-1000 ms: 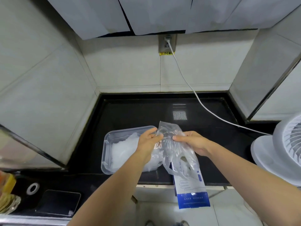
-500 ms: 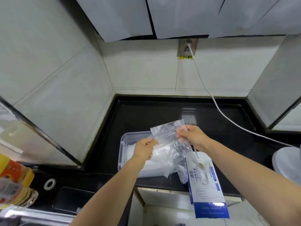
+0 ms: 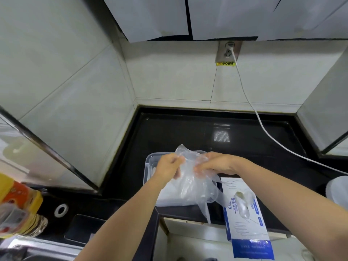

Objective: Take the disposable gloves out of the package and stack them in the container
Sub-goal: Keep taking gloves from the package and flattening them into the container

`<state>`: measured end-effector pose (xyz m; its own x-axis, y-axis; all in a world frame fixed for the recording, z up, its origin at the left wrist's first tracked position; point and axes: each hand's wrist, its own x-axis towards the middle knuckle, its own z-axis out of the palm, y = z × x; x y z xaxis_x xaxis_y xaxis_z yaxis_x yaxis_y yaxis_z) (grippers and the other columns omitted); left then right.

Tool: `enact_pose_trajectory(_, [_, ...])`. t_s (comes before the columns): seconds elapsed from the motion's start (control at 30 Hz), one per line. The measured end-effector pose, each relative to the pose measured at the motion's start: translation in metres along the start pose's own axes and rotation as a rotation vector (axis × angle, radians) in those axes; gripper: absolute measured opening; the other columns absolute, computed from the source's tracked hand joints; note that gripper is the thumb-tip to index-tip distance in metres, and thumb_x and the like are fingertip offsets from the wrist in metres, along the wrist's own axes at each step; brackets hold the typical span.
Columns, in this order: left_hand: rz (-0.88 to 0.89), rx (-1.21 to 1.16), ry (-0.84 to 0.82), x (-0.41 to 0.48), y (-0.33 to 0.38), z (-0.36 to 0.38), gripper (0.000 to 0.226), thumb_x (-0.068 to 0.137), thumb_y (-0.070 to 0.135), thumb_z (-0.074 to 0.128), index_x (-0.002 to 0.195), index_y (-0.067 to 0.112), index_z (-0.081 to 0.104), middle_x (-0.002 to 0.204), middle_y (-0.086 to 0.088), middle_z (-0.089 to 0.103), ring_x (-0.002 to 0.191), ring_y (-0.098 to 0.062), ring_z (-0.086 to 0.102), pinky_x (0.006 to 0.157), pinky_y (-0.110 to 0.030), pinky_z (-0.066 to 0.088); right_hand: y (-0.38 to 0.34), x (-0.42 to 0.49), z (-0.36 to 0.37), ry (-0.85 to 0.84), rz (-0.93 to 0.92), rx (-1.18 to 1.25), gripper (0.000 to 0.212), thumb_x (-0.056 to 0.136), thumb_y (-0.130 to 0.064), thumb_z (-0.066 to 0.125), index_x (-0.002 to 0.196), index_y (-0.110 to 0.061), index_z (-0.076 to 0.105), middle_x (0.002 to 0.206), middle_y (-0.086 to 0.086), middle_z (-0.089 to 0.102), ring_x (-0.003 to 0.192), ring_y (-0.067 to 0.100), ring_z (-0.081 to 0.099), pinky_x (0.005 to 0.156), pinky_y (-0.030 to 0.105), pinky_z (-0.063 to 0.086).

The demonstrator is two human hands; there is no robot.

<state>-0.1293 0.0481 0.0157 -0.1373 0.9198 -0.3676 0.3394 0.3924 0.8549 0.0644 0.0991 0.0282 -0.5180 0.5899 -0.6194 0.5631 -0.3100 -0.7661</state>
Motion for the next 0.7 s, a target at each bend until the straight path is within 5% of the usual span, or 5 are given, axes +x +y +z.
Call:
enact_pose_trajectory(0.1, [-0.027, 0.044, 0.135, 0.008, -0.012, -0.009, 0.026, 0.097, 0.02, 0.052, 0.072, 0.015, 0.054, 0.059, -0.001, 0.048, 0.052, -0.011, 0.044, 0.042, -0.017, 0.04, 0.013, 0.002, -0.009, -0.065, 0.06, 0.028, 0.02, 0.086, -0.015, 0.075, 0.101, -0.004, 0.071, 0.097, 0.007, 0.071, 0.097, 0.022, 0.067, 0.085, 0.03, 0.052])
enact_pose_trajectory(0.3, [-0.028, 0.291, 0.226, 0.006, -0.037, -0.016, 0.022, 0.104, 0.024, 0.037, 0.096, 0.011, 0.052, 0.077, -0.008, 0.057, 0.063, -0.013, 0.056, 0.052, -0.016, 0.041, 0.008, 0.015, -0.015, 0.369, 0.042, 0.003, 0.022, 0.08, -0.017, 0.08, 0.095, -0.015, 0.064, 0.086, 0.005, 0.065, 0.067, 0.01, 0.062, 0.057, 0.021, 0.048])
enact_pose_trajectory(0.47, [-0.148, 0.334, 0.282, 0.001, -0.036, -0.005, 0.027, 0.104, 0.017, 0.031, 0.119, 0.004, 0.048, 0.097, -0.011, 0.057, 0.096, -0.031, 0.06, 0.081, -0.033, 0.048, -0.013, 0.029, 0.012, 0.842, -0.451, -0.363, 0.022, 0.081, -0.018, 0.076, 0.1, -0.022, 0.066, 0.098, -0.003, 0.055, 0.087, 0.007, 0.053, 0.078, 0.02, 0.046])
enact_pose_trajectory(0.63, [-0.183, 0.43, 0.217, -0.001, -0.048, 0.001, 0.034, 0.103, 0.041, 0.035, 0.104, 0.014, 0.055, 0.083, -0.003, 0.059, 0.083, -0.019, 0.06, 0.081, -0.029, 0.051, 0.002, 0.046, 0.049, 0.339, -0.267, -0.633, 0.025, 0.088, -0.016, 0.069, 0.112, -0.022, 0.062, 0.099, -0.003, 0.059, 0.081, 0.011, 0.055, 0.075, 0.025, 0.044])
enact_pose_trajectory(0.7, [-0.17, 0.387, 0.286, 0.002, -0.052, 0.003, 0.031, 0.102, 0.03, 0.043, 0.125, 0.01, 0.048, 0.105, -0.008, 0.061, 0.09, -0.019, 0.061, 0.077, -0.026, 0.05, 0.018, 0.054, 0.057, 0.289, -0.162, -0.75, 0.036, 0.091, -0.021, 0.065, 0.125, -0.025, 0.055, 0.113, 0.0, 0.059, 0.091, 0.014, 0.053, 0.079, 0.022, 0.041])
